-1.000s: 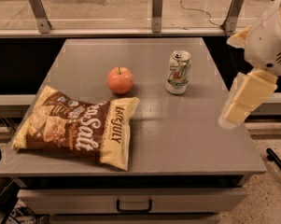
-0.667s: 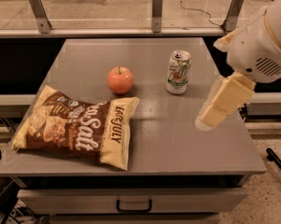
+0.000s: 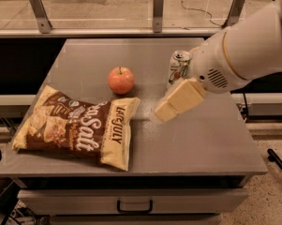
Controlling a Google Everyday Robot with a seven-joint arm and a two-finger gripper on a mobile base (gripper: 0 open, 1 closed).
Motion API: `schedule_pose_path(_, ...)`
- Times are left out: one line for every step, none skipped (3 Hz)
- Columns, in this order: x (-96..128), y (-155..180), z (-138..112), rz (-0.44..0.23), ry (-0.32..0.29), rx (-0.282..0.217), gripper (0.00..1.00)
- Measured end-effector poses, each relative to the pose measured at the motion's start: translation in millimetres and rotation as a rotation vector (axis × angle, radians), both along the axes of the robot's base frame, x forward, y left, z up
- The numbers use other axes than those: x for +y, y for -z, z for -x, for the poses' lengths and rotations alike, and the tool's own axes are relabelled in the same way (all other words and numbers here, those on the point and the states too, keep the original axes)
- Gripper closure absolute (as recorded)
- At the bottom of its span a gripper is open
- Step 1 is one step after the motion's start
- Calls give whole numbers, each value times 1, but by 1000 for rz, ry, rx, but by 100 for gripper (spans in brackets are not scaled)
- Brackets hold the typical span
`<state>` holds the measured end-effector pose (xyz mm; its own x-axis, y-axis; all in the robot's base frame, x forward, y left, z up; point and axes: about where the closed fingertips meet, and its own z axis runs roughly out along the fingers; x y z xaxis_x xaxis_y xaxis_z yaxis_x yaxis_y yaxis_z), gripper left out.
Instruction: Pick apple
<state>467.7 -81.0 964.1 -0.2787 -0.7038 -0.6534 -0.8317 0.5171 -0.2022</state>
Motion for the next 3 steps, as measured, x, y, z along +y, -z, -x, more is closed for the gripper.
schedule_pose_path(12, 12, -34, -83, 44, -63, 0)
schedule_pose_path(23, 19, -67, -142, 73, -115, 0)
schedule_pose_path(32, 16, -84, -171, 95, -150, 0)
